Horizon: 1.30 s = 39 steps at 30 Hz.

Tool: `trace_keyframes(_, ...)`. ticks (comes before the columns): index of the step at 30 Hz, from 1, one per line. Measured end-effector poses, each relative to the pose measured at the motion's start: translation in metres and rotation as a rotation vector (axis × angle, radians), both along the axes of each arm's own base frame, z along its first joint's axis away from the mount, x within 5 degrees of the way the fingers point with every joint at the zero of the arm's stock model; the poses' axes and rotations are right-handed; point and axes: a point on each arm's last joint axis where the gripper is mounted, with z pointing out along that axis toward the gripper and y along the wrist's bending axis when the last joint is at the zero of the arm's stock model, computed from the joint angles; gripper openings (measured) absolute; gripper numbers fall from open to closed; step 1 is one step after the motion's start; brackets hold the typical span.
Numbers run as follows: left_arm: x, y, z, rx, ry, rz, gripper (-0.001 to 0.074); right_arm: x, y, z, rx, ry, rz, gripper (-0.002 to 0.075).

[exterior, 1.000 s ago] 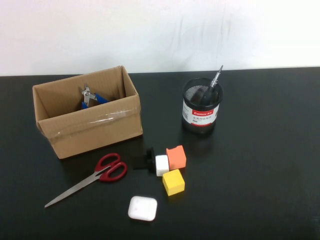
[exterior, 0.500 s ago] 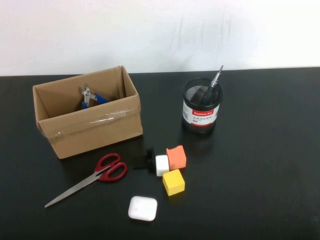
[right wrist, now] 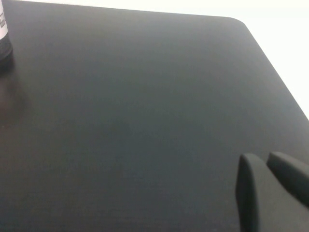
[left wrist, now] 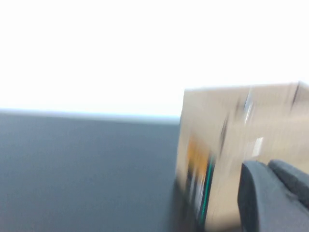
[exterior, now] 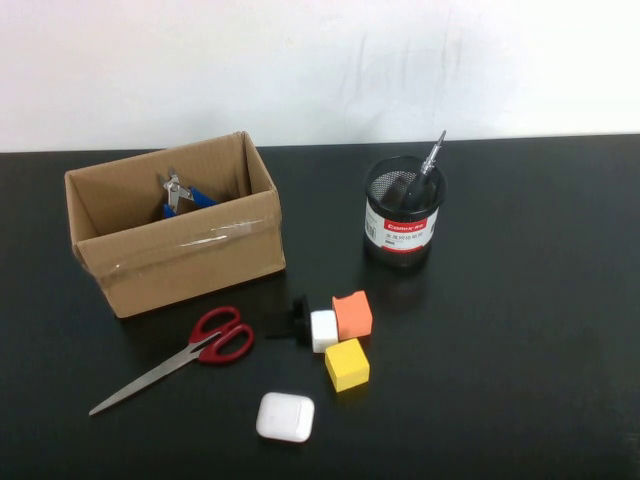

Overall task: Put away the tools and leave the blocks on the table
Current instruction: Pick up the scissors from the table

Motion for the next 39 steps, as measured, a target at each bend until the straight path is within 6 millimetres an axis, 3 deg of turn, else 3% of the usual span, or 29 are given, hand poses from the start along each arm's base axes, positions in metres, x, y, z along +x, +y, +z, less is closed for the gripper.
trace_keyframes(7, -0.008, -0.004, 0.038, -0.049, -0.424, -0.055, -0.0004, 0.0, 0.0, 0.0, 0.0, 0.0, 0.0, -0.0007)
trace_keyframes(16, -0.036, 0.0, 0.08, -0.191, -0.902, -0.091, -0.0004, 0.0, 0.0, 0.0, 0.0, 0.0, 0.0, -0.0007)
trace_keyframes(21, -0.057, 0.005, 0.132, -0.251, -0.995, -0.086, -0.0004, 0.0, 0.0, 0.0, 0.0, 0.0, 0.0, -0.0007)
trace_keyframes(27, -0.087, 0.006, 0.211, -0.245, -0.797, -0.083, -0.0004, 0.0, 0.0, 0.0, 0.0, 0.0, 0.0, -0.0007)
trace_keyframes(31, -0.076, 0.004, 0.247, -0.197, -0.485, -0.057, -0.0004, 0.0, 0.0, 0.0, 0.0, 0.0, 0.0, -0.0007)
trace_keyframes(34, -0.058, 0.002, 0.254, -0.109, -0.259, -0.03, -0.0004, 0.0, 0.0, 0.0, 0.0, 0.0, 0.0, -0.0007)
trace_keyframes(39, -0.032, 0.0, 0.243, -0.067, -0.014, -0.026, -0.0004, 0.0, 0.0, 0.0, 0.0, 0.0, 0.0, -0.0007)
